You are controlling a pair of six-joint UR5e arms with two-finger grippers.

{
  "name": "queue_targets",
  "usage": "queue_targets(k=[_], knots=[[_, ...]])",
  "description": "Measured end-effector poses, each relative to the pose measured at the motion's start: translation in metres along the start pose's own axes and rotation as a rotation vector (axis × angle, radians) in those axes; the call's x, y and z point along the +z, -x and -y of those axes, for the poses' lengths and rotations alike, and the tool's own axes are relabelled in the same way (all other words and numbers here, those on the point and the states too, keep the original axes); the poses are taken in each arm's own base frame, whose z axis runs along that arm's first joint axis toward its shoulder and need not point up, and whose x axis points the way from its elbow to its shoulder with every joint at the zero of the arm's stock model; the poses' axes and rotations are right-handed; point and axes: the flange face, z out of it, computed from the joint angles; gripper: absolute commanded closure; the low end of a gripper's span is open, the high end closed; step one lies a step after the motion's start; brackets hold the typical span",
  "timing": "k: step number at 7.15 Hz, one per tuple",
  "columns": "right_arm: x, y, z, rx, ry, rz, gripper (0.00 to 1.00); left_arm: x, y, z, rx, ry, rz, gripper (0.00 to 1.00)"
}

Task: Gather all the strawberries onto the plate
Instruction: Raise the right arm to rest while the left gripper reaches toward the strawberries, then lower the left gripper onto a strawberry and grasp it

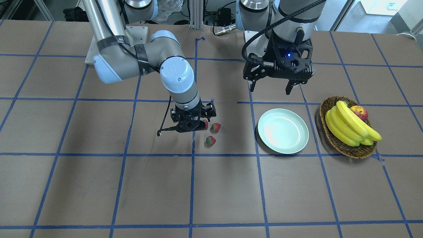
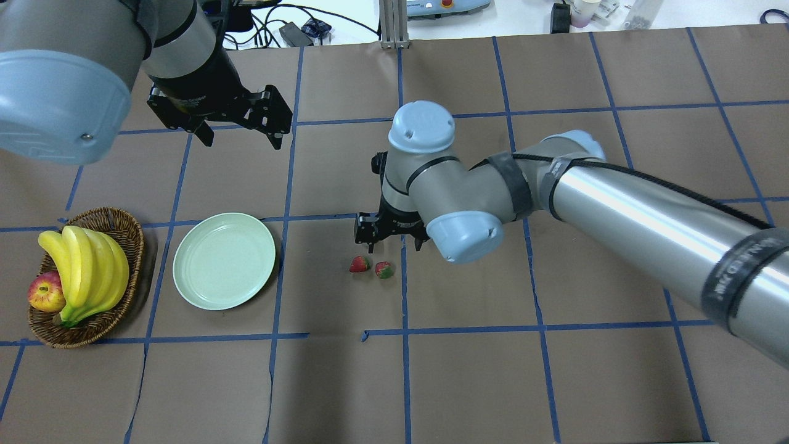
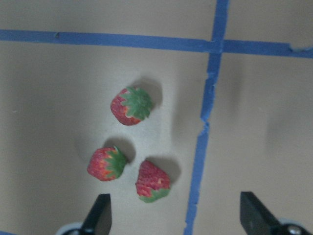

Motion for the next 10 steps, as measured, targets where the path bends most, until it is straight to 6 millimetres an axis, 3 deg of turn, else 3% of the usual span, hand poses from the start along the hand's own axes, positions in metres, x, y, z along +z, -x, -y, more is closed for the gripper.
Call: queue_targets(k=[2, 3, 4, 5, 7, 10], knots=[[-0.113, -0.060, 0.003, 0.040, -0.064, -0.007, 0.00, 0.007, -0.001, 0.001, -0.002, 0.016, 0.002, 0.00], [-0.160, -0.084, -0.001, 0.057, -0.114, -0.049, 0.00, 0.018, -0.003, 0.000, -0.004, 0.037, -0.001, 0.00], [-0.195, -0.104, -0.003, 0.062, -0.130, -0.089, 0.00, 0.034, -0.005, -0.003, -0.022, 0.068, -0.004, 0.00], [-0.221, -0.120, -0.004, 0.045, -0.116, -0.112, 0.00, 0.055, -0.015, -0.011, -0.056, 0.105, -0.001, 0.00], [-0.255, -0.139, -0.004, 0.022, -0.122, -0.148, 0.00, 0.104, -0.052, -0.026, -0.068, 0.113, 0.001, 0.00], [-0.265, -0.149, -0.004, 0.028, -0.130, -0.219, 0.00, 0.186, -0.072, -0.046, -0.063, 0.114, -0.022, 0.03]])
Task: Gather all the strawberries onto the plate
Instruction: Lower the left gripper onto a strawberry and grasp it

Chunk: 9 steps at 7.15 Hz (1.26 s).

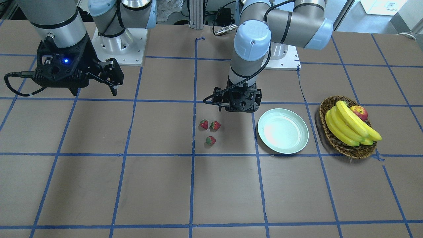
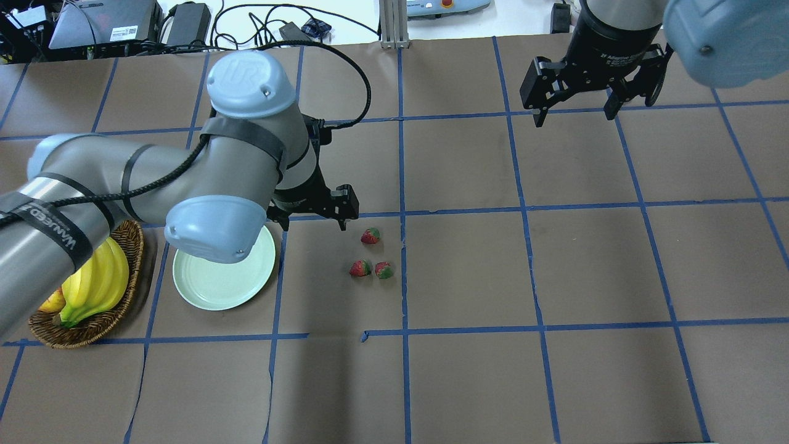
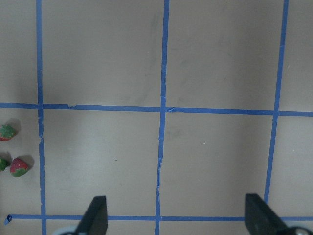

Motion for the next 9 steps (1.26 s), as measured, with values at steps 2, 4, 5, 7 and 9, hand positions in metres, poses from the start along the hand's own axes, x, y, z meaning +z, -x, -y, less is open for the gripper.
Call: queue_targets(k=[2, 4, 5, 7, 9], knots=[[0.002, 0.001, -0.001, -0.002, 0.006, 0.003, 0.00, 0.043, -0.006, 0.010, -0.012, -0.034, -0.025, 0.03], [0.003, 0.002, -0.002, -0.003, 0.012, 0.007, 0.00, 0.067, -0.018, 0.040, -0.077, -0.078, -0.042, 0.06], [0.004, 0.002, -0.002, -0.002, 0.014, 0.007, 0.00, 0.079, -0.029, 0.051, -0.109, -0.077, -0.044, 0.08], [0.003, 0.002, -0.002, -0.003, 0.013, 0.007, 0.00, 0.108, -0.045, 0.055, -0.141, -0.043, -0.033, 0.14], [0.003, 0.002, -0.001, -0.002, 0.013, 0.007, 0.00, 0.126, -0.055, 0.052, -0.142, -0.019, -0.015, 0.45]])
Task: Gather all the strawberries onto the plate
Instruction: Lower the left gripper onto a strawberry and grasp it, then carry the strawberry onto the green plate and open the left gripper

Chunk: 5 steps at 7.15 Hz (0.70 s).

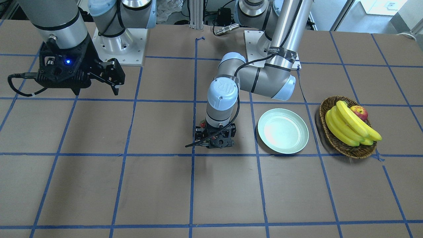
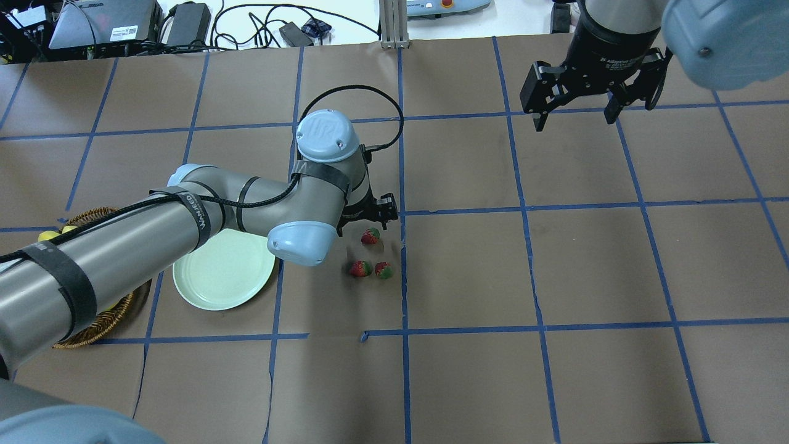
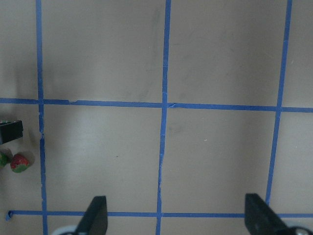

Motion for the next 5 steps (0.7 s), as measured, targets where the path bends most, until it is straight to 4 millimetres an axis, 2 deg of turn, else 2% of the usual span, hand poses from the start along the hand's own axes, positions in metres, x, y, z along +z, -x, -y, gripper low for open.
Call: queue_targets(k=[1, 2, 3, 5], knots=[[0.000, 0.000, 0.000, 0.000, 0.001, 0.001, 0.00, 0.003, -0.003, -0.002, -0.002, 0.003, 0.005, 0.66], [0.001, 0.000, 0.000, 0.000, 0.001, 0.002, 0.00, 0.004, -0.004, -0.003, -0.005, 0.005, 0.006, 0.80], [0.001, 0.000, -0.001, -0.001, 0.001, 0.002, 0.00, 0.004, -0.004, -0.003, -0.003, 0.005, 0.006, 0.89], [0.001, 0.001, -0.001, -0.001, 0.002, 0.002, 0.00, -0.008, -0.004, -0.003, 0.020, -0.015, 0.002, 0.88]])
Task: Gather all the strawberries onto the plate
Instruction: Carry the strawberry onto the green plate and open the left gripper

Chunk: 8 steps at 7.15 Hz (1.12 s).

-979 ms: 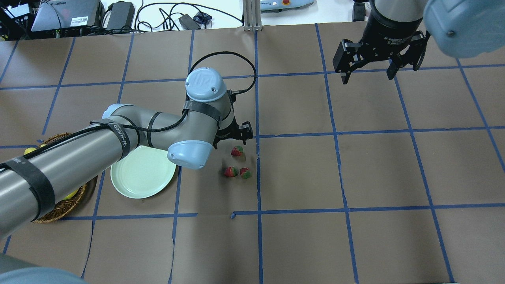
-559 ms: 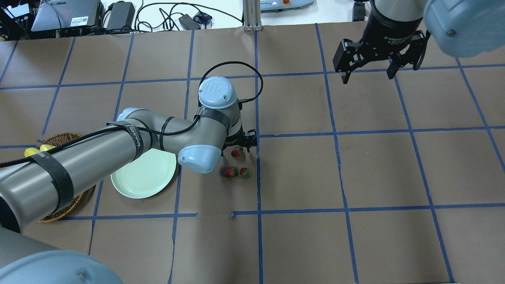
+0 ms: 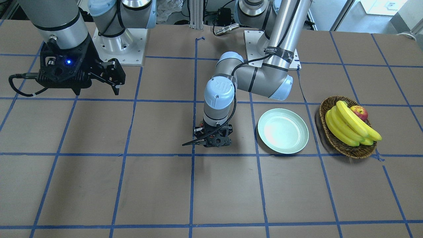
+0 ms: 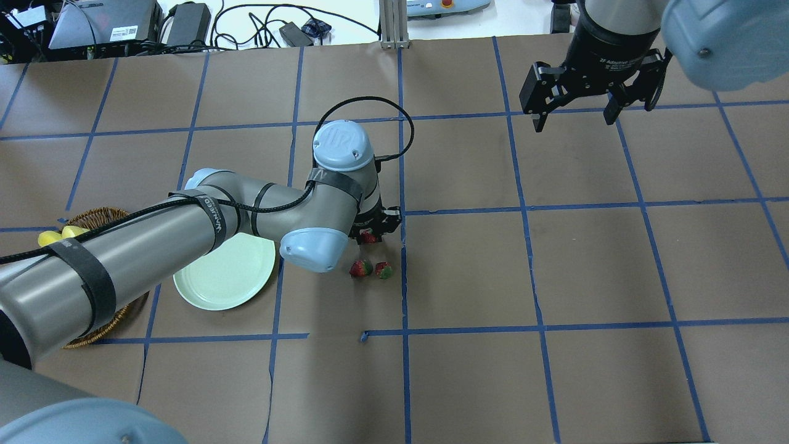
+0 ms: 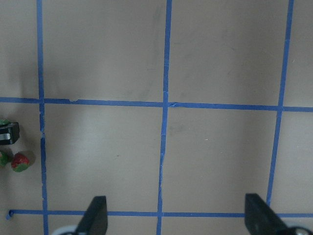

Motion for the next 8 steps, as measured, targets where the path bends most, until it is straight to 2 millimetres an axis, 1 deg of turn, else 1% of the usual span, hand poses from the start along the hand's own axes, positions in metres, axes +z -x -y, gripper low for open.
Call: queue_targets(k=[1, 2, 3, 4, 5, 6, 7, 8], knots=[[0.000, 0.000, 0.000, 0.000, 0.001, 0.000, 0.00, -0.016, 0.005, 0.000, 0.031, -0.021, 0.019, 0.88], [0.001, 0.000, 0.000, 0.000, 0.002, 0.000, 0.00, -0.029, 0.020, 0.000, 0.057, -0.023, 0.060, 0.88], [0.001, 0.000, 0.000, 0.000, 0.002, 0.000, 0.00, -0.036, 0.043, -0.004, 0.078, -0.006, 0.089, 0.89], [0.001, -0.001, 0.000, 0.001, 0.003, -0.001, 0.00, -0.036, 0.076, -0.011, 0.112, 0.022, 0.109, 0.89], [0.002, -0.001, 0.000, 0.001, 0.004, -0.001, 0.00, -0.032, 0.115, -0.017, 0.147, 0.054, 0.120, 0.89], [0.002, 0.000, 0.000, 0.001, 0.004, -0.001, 0.00, -0.026, 0.154, -0.017, 0.178, 0.086, 0.120, 0.88], [0.003, 0.000, 0.000, 0.000, 0.006, -0.001, 0.00, -0.022, 0.190, -0.014, 0.202, 0.109, 0.114, 0.86], [0.003, 0.000, 0.000, 0.000, 0.007, -0.001, 0.00, -0.019, 0.215, -0.010, 0.214, 0.122, 0.107, 0.42]])
